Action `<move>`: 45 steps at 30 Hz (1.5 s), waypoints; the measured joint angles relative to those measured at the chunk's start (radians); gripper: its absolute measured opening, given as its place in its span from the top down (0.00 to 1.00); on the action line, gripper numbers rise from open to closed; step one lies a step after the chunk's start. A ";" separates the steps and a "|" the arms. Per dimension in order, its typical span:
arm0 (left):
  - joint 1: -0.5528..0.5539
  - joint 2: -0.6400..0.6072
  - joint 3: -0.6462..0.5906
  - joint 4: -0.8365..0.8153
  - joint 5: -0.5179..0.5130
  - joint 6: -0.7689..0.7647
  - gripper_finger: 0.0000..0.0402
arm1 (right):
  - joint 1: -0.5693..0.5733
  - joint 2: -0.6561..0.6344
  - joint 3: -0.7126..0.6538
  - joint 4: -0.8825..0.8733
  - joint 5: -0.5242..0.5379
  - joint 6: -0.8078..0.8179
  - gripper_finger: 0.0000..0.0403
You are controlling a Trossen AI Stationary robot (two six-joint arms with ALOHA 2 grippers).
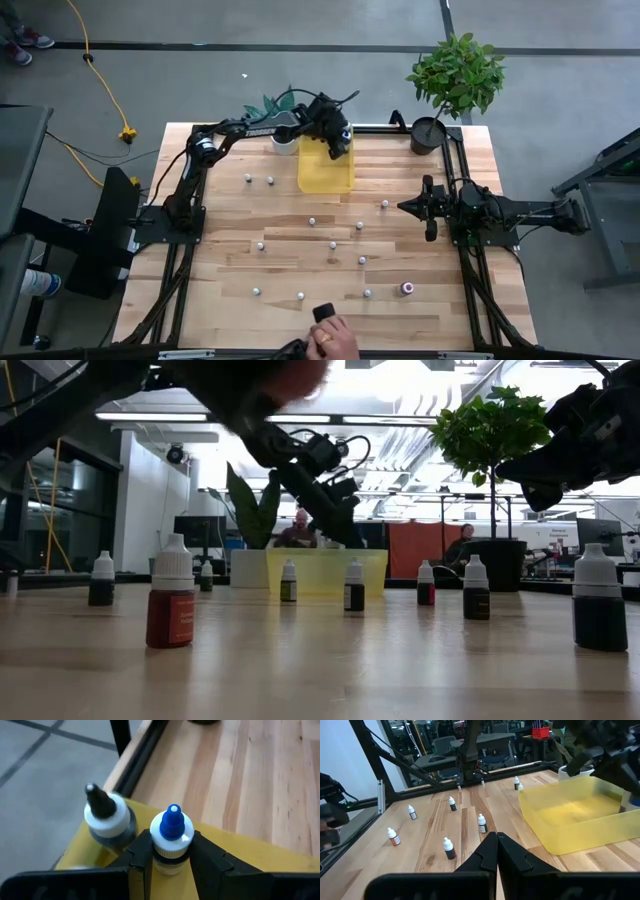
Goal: Pick & Place food coloring
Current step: Put the large blue food coloring bottle into the yellow bin, then put the large pink food coloring bottle into the yellow bin
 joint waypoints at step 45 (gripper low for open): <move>-0.072 -0.259 0.026 -0.004 -0.068 0.126 0.48 | 0.000 0.000 0.000 0.000 0.000 0.000 1.00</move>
